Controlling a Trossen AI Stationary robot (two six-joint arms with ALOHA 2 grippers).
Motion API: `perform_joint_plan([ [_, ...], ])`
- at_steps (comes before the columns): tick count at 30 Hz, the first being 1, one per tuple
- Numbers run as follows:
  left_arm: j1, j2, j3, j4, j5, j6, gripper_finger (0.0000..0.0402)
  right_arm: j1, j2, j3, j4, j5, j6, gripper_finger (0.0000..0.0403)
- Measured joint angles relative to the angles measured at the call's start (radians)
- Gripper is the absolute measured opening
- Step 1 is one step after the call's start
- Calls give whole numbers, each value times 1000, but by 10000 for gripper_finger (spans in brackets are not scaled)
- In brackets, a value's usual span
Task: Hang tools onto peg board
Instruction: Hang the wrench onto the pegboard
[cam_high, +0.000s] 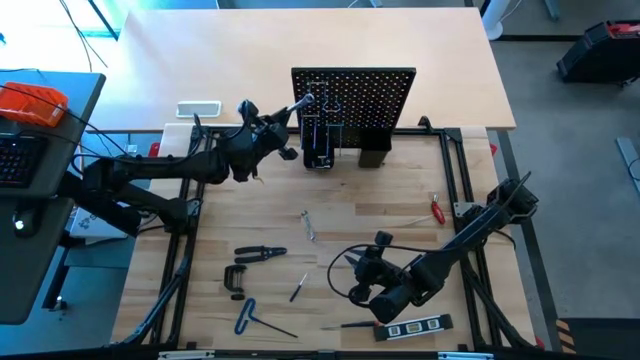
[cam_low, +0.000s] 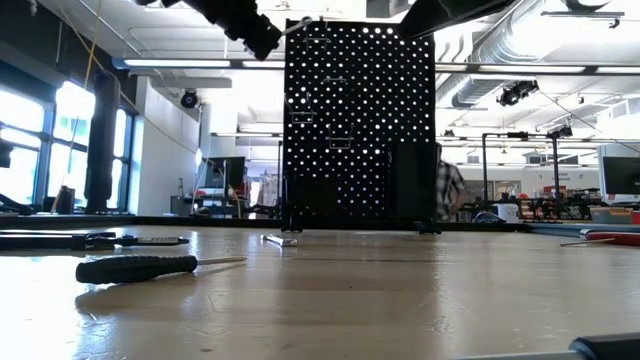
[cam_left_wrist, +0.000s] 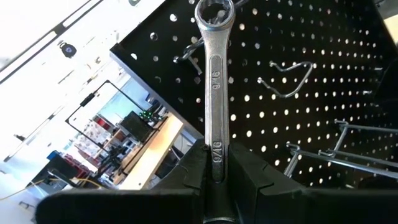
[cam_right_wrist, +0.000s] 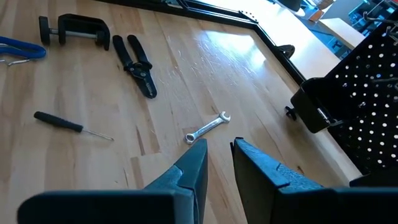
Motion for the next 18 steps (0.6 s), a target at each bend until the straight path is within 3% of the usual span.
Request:
perform_joint_plan([
  [18,61,31,0,3,54,-3,33,0,0,0,4,0,8,71],
])
